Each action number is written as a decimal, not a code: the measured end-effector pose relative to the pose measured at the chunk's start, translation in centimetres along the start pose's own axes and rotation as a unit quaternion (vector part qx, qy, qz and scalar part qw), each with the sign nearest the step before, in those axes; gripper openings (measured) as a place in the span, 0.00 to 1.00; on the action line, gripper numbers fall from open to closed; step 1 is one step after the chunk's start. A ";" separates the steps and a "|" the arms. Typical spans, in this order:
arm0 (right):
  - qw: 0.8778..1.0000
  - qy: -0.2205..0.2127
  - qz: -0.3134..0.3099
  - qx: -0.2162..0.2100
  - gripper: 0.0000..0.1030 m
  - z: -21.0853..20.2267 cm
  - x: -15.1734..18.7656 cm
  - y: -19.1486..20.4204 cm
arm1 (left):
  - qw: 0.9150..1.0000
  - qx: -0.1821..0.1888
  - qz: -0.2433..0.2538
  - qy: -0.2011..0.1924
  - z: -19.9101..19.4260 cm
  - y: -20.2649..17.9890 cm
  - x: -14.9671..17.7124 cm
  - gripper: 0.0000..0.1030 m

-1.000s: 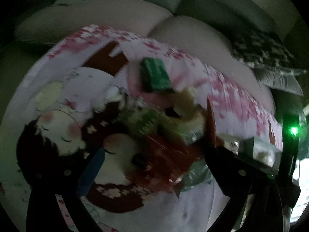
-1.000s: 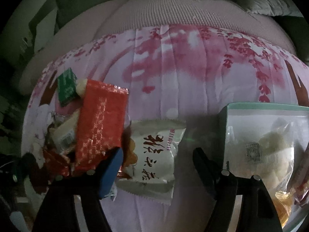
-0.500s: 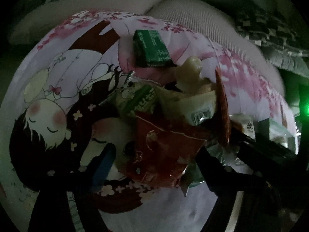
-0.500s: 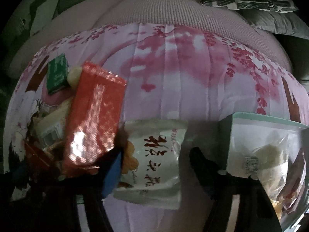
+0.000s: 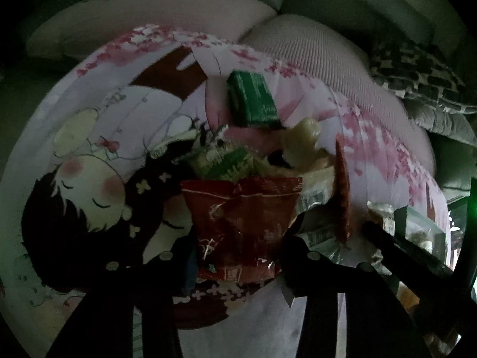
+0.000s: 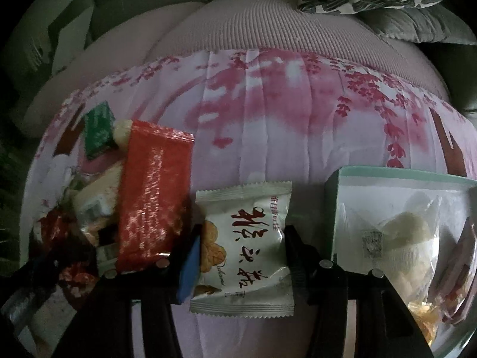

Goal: Organize snacks
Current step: 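Grasp the white printed snack packet with the right gripper while left grasps the red snack bag, then carry the white packet into the tray and open the right gripper while left drops the red bag there, then move both open grippers from the tray back to the snack pile, then grasp the long red wrapped bar with the right gripper while left grasps the green-white cartoon packet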

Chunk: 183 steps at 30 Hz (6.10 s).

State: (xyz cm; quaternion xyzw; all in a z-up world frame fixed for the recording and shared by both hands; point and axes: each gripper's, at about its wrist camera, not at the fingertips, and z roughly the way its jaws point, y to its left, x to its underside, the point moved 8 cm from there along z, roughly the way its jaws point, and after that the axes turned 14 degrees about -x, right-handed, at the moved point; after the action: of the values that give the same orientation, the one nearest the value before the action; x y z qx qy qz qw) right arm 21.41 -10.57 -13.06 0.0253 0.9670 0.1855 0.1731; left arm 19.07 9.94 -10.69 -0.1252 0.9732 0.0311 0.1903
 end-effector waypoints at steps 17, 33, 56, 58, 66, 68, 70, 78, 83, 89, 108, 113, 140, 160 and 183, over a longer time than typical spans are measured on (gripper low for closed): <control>0.993 -0.108 0.041 -0.028 0.54 -11.5 1.0 -1.4 | 0.995 0.040 0.031 -0.086 -6.9 -5.2 -1.4 0.45; 0.968 -0.173 0.172 0.063 0.54 -18.6 2.0 -16.4 | 0.970 0.111 0.205 -0.068 -8.6 -21.4 6.1 0.45; 0.971 -0.135 0.188 0.055 0.54 -15.2 2.8 -19.8 | 0.955 0.048 0.291 -0.036 -6.3 -24.5 12.0 0.46; 0.972 -0.132 0.188 0.048 0.54 -14.8 2.8 -19.6 | 0.954 0.040 0.294 -0.035 -6.2 -24.4 12.3 0.46; 0.976 -0.124 0.171 0.047 0.54 -13.9 2.5 -19.3 | 0.949 0.032 0.313 -0.031 -5.7 -24.8 13.5 0.47; 0.977 -0.123 0.166 0.049 0.54 -13.9 2.5 -19.2 | 0.948 0.032 0.316 -0.027 -5.6 -24.9 13.7 0.47; 0.977 -0.123 0.163 0.054 0.54 -13.8 2.5 -19.3 | 0.947 0.028 0.318 -0.029 -5.5 -25.1 13.8 0.47; 0.974 -0.123 0.172 0.084 0.55 -14.4 2.9 -20.9 | 0.943 0.051 0.328 -0.013 -4.4 -26.8 14.8 0.47; 0.974 -0.121 0.169 0.084 0.64 -14.4 2.7 -20.7 | 0.942 0.054 0.331 -0.010 -4.4 -27.2 15.1 0.50; 0.976 -0.121 0.157 0.090 0.74 -14.7 2.5 -20.0 | 0.951 0.071 0.299 -0.021 -5.7 -26.4 13.6 0.74; 0.976 -0.139 0.132 0.108 1.00 -16.2 2.1 -18.5 | 0.980 0.071 0.180 -0.049 -6.6 -20.9 7.8 0.98; 0.978 -0.129 0.127 0.107 1.00 -15.7 2.1 -18.0 | 0.990 0.027 0.113 -0.076 -6.2 -16.6 4.2 0.98; 0.996 -0.085 0.002 -0.010 1.00 -9.0 2.4 -1.7 | 0.991 -0.097 -0.061 -0.069 -3.4 3.7 -2.8 0.98; 0.999 -0.003 -0.016 -0.041 0.89 1.7 -2.7 3.4 | 0.998 -0.025 -0.060 -0.001 4.6 3.7 -5.5 0.98; 0.995 0.014 -0.088 0.050 0.70 3.7 -3.2 2.7 | 0.991 -0.127 -0.007 0.044 7.6 4.5 -5.1 0.98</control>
State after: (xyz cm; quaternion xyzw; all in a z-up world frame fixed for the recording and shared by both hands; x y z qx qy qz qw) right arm 25.68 -7.09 -14.26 -0.0543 0.9758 0.1215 0.1734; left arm 25.24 16.27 -15.79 -0.1567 0.9678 0.1478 0.1304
